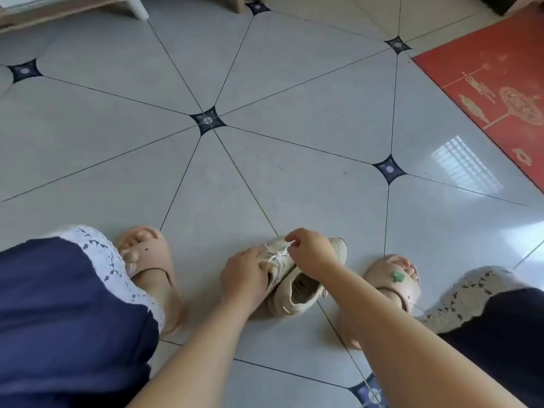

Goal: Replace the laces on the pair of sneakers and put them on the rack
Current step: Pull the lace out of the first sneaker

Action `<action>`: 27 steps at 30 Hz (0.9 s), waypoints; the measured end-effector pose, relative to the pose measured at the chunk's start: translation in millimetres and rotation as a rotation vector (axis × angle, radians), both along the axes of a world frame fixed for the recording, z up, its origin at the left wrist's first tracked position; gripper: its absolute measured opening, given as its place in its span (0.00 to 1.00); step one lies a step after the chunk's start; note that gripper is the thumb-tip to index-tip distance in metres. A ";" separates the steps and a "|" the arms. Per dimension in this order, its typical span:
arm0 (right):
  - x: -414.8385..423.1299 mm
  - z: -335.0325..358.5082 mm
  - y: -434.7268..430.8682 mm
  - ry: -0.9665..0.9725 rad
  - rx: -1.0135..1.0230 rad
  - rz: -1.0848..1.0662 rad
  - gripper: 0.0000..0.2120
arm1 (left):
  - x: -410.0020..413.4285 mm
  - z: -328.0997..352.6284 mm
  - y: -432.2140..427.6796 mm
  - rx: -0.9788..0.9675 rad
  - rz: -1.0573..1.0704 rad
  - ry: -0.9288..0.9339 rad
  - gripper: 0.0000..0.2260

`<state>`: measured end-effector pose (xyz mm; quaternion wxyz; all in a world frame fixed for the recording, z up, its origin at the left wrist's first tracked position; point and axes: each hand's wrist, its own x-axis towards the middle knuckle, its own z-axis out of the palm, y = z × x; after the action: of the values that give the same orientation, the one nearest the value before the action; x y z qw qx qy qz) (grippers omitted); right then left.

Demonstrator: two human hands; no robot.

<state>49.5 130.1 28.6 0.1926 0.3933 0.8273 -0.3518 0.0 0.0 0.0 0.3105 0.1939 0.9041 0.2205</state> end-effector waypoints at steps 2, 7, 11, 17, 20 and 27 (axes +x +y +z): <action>-8.9 -14.3 2.1 -0.067 -0.033 0.000 0.18 | -5.2 -9.7 3.2 0.046 0.036 -0.074 0.13; -13.2 -46.7 -4.3 -0.160 -0.103 -0.019 0.16 | -9.6 -21.6 -2.8 0.178 -0.013 -0.226 0.07; -9.1 -54.9 -5.2 -0.077 -0.102 -0.071 0.12 | -20.7 -25.4 -10.9 0.159 -0.181 -0.225 0.12; -13.8 -57.4 -7.0 0.112 -0.155 -0.094 0.09 | -23.9 -21.0 -9.5 0.041 -0.167 -0.207 0.08; -19.7 -55.4 -8.8 0.233 -0.231 -0.181 0.08 | -25.3 -19.2 -10.5 0.034 -0.058 -0.201 0.07; -40.5 -44.0 -6.6 0.494 -0.650 -0.401 0.14 | -36.6 -14.6 -6.9 0.145 0.224 -0.200 0.03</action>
<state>8.9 123.5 -15.4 0.0310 0.3689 0.6026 -0.7070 -36.6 -6.9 -14.6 0.3577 0.0911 0.8662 0.3367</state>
